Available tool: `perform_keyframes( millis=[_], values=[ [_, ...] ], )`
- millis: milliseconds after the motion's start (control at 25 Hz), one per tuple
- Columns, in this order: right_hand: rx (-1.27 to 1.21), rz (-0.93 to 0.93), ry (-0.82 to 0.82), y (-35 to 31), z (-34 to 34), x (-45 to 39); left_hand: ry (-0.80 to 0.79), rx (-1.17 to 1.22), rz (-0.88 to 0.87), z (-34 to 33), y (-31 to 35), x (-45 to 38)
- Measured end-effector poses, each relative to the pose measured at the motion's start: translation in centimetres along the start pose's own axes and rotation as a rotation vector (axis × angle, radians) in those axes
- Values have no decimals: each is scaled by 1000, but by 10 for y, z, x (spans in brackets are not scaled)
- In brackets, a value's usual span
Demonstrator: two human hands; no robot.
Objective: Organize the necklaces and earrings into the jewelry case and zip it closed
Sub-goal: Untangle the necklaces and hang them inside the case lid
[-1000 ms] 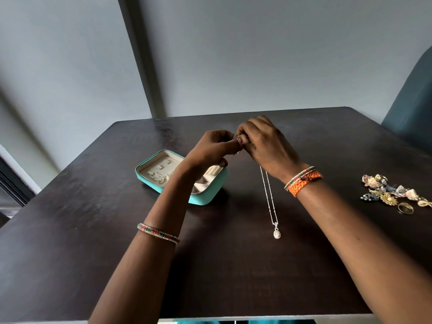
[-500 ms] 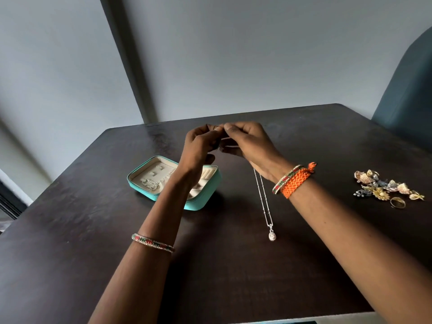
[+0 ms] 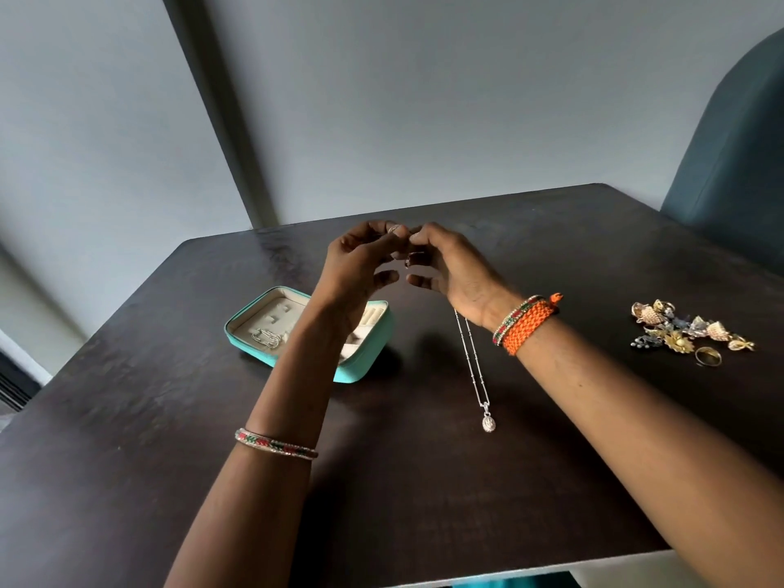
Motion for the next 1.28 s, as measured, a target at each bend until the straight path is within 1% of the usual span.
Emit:
perform_keyframes(
  millis=[80, 120, 160, 240, 280, 360, 400, 480, 560, 600, 640, 680, 720, 760, 800, 840, 920, 1000, 1120, 1200, 1280],
  values=[
    [27, -18, -28, 3, -1, 1, 101, 30, 63, -7, -2, 1],
    [43, -18, -40, 4, -1, 1, 170, 33, 56, -8, -5, 0],
    [26, -9, -41, 3, 1, 0, 261, -25, 12, -6, -9, -2],
    [-56, 22, -60, -4, 6, -2, 432, -245, -105, 6, -13, -9],
    [-90, 30, -98, -8, 7, -2, 453, -290, -127, 13, -14, -11],
    [-170, -16, -169, -9, 8, -2, 366, -277, -105, 17, -14, -10],
    [-212, -76, -169, -6, 9, -3, 319, -309, -86, 16, -13, -10],
    [-290, -195, -149, 2, 14, -5, 280, -462, -89, 11, -15, -11],
    [-296, -247, -157, 8, 18, -9, 316, -678, -98, 5, -15, -13],
    [-269, -242, -161, 10, 19, -9, 366, -843, -95, 5, -16, -13],
    [-229, -228, -153, 11, 20, -10, 417, -1062, -139, 4, -17, -13],
    [-203, -216, -143, 11, 19, -10, 489, -1312, -281, 4, -18, -11],
    [-194, -203, -125, 11, 20, -10, 539, -1512, -450, 3, -18, -10],
    [-201, -190, -103, 10, 20, -10, 562, -1607, -602, 5, -19, -9],
    [-210, -170, -83, 8, 21, -10, 538, -1643, -679, 8, -20, -10],
    [-222, -153, -69, 7, 23, -9, 467, -1620, -681, 11, -20, -12],
    [-237, -144, -69, 9, 24, -9, 349, -1508, -619, 15, -19, -12],
    [-256, -162, -115, 11, 21, -9, 370, -1469, -661, 19, -18, -12],
    [-283, -173, -199, 9, 17, -10, 438, -1526, -699, 23, -16, -11],
    [-299, -170, -204, 9, 17, -9, 416, -1528, -686, 21, -16, -8],
    [-294, -156, -160, 11, 15, -6, 399, -1524, -669, 20, -15, -6]
  ],
)
Point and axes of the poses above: each hand's wrist, its own x-axis away from the middle knuckle, its own z-axis out of the back of the hand, y = z × x, the point moved 1 cm from there along -x, towards the middle knuckle, and after that the axes turned 15 degrees about -x, right-handed, at the moved point
